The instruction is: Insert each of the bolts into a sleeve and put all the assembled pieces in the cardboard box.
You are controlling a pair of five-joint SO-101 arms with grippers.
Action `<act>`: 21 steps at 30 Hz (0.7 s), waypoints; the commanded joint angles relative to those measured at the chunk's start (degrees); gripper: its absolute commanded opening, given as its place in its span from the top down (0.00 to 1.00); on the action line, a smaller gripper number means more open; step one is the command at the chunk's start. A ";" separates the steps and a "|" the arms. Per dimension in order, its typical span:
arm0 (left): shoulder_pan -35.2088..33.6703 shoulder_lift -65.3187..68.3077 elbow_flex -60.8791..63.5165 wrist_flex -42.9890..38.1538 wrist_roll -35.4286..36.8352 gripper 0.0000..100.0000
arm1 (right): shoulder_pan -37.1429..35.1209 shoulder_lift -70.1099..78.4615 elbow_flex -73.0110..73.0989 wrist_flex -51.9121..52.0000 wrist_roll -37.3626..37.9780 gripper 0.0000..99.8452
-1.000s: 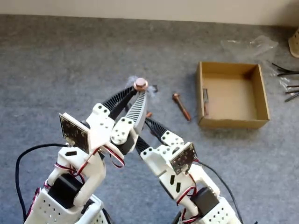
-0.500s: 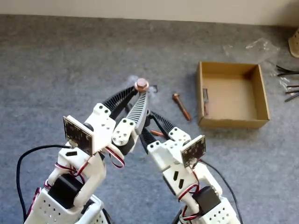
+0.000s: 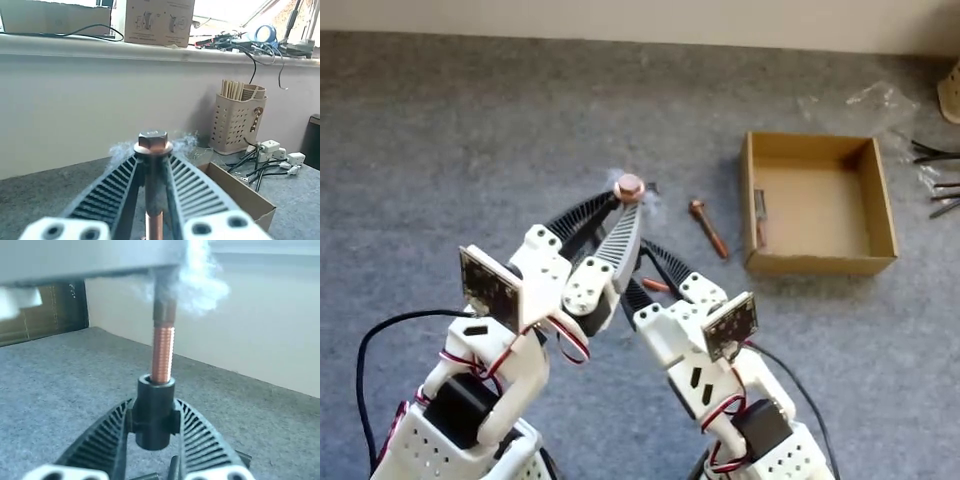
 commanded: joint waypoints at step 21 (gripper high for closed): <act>1.01 -0.92 3.30 1.67 0.26 0.99 | -0.75 -0.84 4.53 -0.48 0.97 0.99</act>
